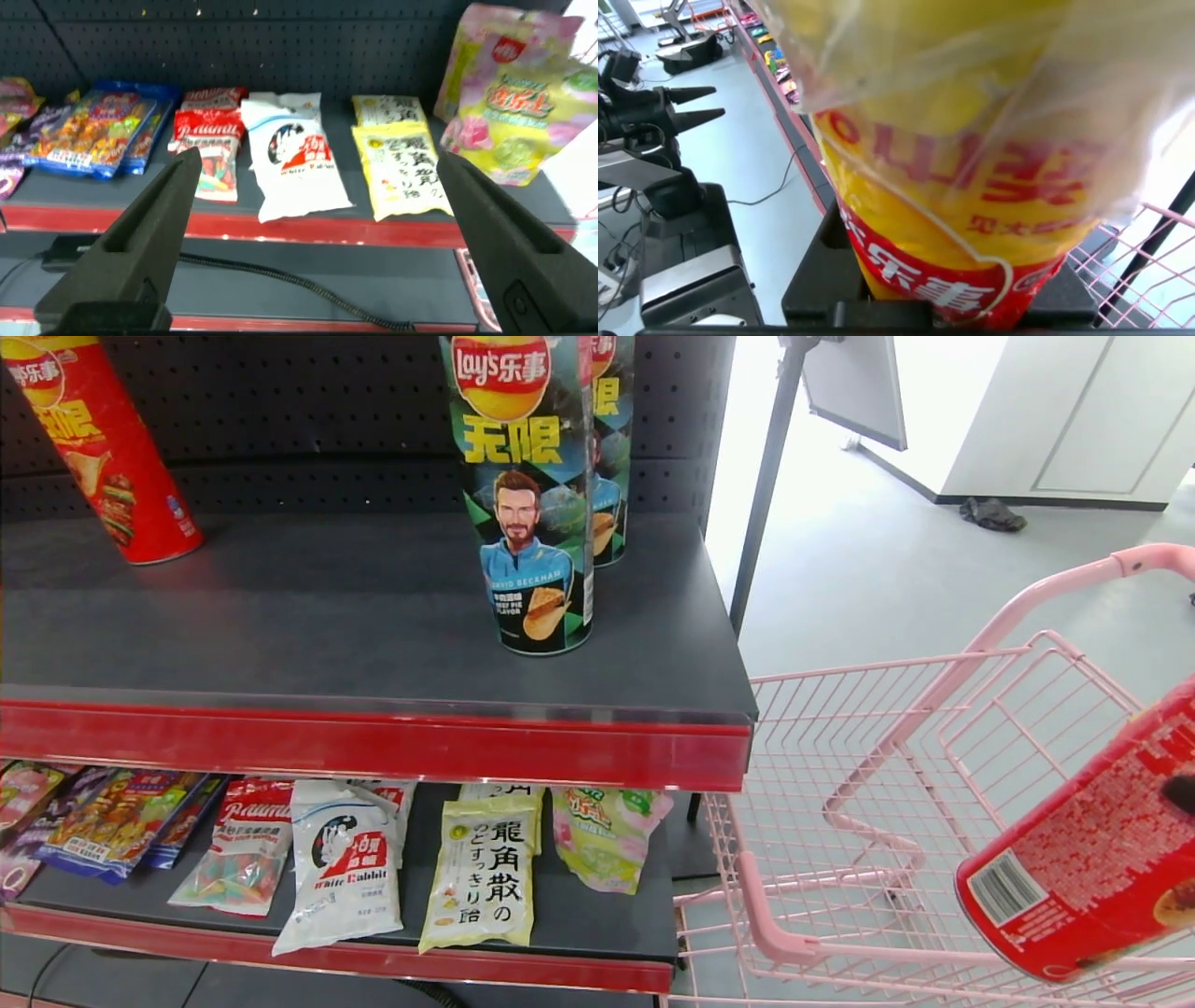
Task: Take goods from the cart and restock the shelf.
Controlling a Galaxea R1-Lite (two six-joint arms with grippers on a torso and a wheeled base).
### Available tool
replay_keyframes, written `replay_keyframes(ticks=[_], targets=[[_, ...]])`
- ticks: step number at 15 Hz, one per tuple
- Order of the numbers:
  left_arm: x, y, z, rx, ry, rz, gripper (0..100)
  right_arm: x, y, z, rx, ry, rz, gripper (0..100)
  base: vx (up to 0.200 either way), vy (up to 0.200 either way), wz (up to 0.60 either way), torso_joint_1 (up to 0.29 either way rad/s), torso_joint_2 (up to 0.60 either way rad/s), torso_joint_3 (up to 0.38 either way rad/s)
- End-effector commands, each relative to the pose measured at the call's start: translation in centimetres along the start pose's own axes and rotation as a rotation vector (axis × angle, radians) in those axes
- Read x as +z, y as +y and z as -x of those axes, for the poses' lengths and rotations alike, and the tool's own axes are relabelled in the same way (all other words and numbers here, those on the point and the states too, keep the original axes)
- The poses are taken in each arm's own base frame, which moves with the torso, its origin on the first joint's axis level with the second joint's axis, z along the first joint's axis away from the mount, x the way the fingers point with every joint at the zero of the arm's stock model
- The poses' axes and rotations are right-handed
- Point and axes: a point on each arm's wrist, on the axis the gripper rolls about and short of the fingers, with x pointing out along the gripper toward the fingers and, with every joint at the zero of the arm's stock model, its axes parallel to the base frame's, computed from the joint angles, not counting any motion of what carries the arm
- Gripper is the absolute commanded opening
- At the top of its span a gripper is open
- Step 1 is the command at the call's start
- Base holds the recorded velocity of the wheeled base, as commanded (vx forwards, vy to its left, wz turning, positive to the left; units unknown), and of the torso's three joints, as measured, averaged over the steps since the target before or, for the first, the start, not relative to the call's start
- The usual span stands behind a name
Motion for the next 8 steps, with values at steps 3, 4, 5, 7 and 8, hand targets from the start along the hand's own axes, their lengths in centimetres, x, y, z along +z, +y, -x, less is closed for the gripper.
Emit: replay_keyframes(ticks=[3,4,5,7,8], targets=[[0.00,0.00,-0.01,0.000,0.001,0.000,100,-0.03,0.02,0.04,-0.003,0.001,-0.002,0,0.000,0.000,0.00,0.162,-0.48,-0.315],[0.00,0.00,-0.01,0.000,0.001,0.000,100,-0.06,0.06,0.06,-0.003,0.001,-0.002,0,0.000,0.000,0.00,0.193,-0.52,-0.325],[0.00,0.00,-0.01,0.000,0.001,0.000,100,-0.09,0.09,0.08,-0.003,0.001,-0.002,0,0.000,0.000,0.00,0.188,-0.53,-0.344],[0.00,0.00,-0.01,0.000,0.001,0.000,100,0.03,0.14,0.12,-0.004,-0.003,0.000,0,0.000,0.000,0.00,0.210,-0.55,-0.334],[0.00,0.00,-0.01,0.000,0.001,0.000,100,0.05,0.17,0.14,-0.004,-0.004,0.002,0,0.000,0.000,0.00,0.212,-0.54,-0.334]])
